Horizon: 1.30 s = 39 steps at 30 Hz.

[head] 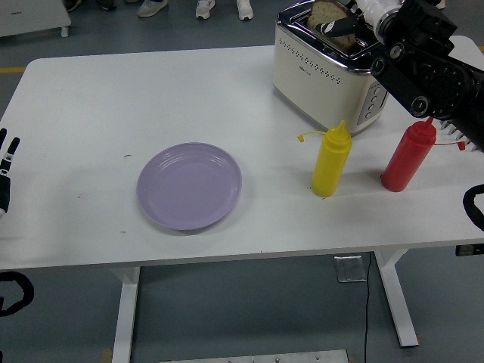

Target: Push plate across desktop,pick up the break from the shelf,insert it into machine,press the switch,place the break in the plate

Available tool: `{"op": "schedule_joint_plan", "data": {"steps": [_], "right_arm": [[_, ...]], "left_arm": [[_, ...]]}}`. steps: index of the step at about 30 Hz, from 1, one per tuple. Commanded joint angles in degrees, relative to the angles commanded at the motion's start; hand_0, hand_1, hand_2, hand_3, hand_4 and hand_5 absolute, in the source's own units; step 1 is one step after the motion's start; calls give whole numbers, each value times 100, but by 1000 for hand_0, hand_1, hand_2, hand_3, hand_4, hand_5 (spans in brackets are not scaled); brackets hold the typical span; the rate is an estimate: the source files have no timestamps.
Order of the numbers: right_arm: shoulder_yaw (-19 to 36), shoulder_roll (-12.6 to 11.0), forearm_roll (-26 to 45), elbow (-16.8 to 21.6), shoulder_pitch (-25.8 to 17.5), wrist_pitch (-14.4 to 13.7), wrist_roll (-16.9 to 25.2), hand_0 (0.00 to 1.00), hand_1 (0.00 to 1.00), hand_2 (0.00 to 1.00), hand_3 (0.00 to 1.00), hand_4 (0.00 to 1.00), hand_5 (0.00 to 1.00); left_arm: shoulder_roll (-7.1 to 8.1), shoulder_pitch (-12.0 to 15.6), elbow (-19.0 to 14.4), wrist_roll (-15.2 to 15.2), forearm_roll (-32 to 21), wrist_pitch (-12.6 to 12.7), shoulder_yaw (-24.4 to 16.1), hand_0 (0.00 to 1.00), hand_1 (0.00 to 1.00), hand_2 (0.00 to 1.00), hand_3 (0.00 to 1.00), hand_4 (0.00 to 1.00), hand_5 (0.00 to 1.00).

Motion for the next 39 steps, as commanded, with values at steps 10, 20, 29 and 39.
{"op": "schedule_joint_plan", "data": {"steps": [10, 20, 29, 39], "right_arm": [[-249, 198, -154, -252, 75, -184, 30, 389, 481, 531, 706, 731, 367], [-438, 373, -396, -401, 128, -501, 63, 316, 418, 479, 628, 596, 234], [-584, 413, -634, -412, 106, -642, 91, 223, 367, 446, 531, 479, 143], [-483, 338, -842, -290, 65, -695, 54, 210, 351, 432, 519, 415, 119]], "left_arm": [[3, -24, -2, -7, -4, -1, -8, 815, 857, 916, 842, 647, 998], [3, -40, 5, -12, -7, -1, -8, 816, 857, 916, 842, 647, 998], [10, -38, 5, -18, -9, 0, -11, 815, 857, 916, 843, 647, 998], [13, -20, 9, -23, -9, 0, 3, 815, 857, 916, 842, 647, 998]]}}
